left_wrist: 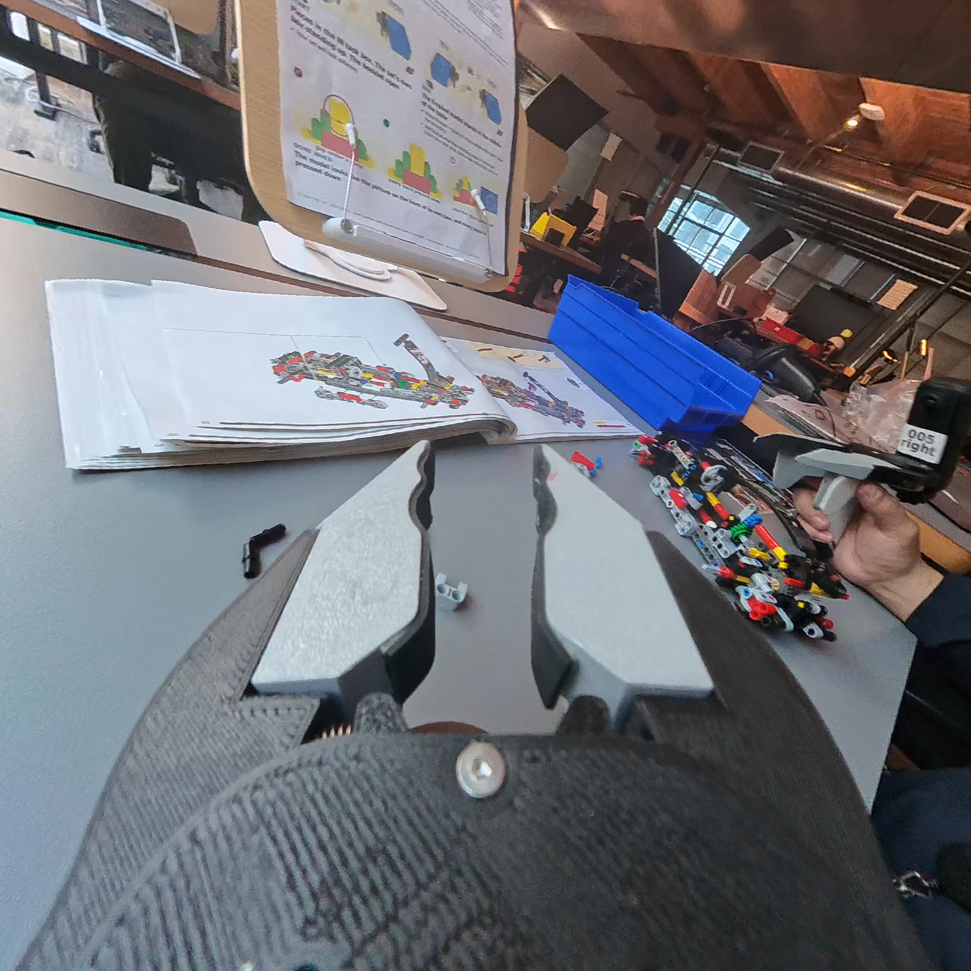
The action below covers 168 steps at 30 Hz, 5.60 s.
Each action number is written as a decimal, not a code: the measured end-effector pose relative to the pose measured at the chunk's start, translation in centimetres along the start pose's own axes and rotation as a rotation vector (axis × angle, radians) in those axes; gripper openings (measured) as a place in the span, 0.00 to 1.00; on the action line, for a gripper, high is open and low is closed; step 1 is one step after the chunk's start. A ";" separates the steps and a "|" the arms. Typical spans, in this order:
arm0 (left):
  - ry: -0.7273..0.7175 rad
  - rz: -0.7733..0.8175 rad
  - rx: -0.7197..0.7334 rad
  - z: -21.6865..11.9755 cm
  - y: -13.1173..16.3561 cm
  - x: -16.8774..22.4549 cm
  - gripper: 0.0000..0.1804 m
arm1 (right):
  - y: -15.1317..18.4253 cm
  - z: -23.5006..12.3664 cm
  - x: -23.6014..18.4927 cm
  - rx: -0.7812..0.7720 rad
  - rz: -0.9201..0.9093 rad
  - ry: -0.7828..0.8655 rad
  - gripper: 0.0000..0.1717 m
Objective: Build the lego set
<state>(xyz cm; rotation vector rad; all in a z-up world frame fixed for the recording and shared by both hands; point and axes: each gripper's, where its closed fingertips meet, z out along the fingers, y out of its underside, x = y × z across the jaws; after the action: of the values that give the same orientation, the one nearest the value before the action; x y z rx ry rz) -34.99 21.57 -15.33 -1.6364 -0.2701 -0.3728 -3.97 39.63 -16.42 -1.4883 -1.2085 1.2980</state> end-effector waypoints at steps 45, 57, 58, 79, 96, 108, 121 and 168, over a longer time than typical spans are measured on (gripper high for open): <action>0.178 0.283 -0.144 -3.1 1.9 2.4 0.34 | -1.2 -1.6 2.1 0.078 -0.095 0.168 0.29; 0.298 0.204 -0.169 -3.2 1.8 2.6 0.30 | -1.0 -1.3 6.9 -0.021 -0.251 0.431 0.29; 0.294 0.182 -0.151 -3.3 1.5 2.3 0.30 | -1.0 -1.1 7.1 -0.030 -0.260 0.433 0.29; 0.328 0.345 -0.156 -1.0 1.5 2.9 0.27 | -1.3 -2.7 8.2 -0.022 -0.253 0.595 0.29; 0.292 0.332 -0.121 0.0 0.6 1.8 0.26 | -1.9 -4.0 9.4 0.035 -0.198 0.622 0.27; 0.256 0.257 -0.129 0.0 0.6 1.3 0.23 | -1.4 -3.7 9.8 -0.008 -0.206 0.640 0.27; 0.260 0.091 -0.123 -0.1 0.0 -0.1 0.25 | -1.1 -4.5 11.3 -0.042 -0.216 0.724 0.27; 0.105 0.522 -0.759 7.6 0.5 -11.0 0.32 | -4.1 -3.3 6.1 0.185 -0.142 0.428 0.23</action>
<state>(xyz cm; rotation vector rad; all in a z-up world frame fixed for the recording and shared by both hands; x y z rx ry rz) -44.23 29.61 -20.70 -2.3317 0.4331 -0.1574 -1.27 46.50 -13.35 -1.4242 -0.8721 0.9090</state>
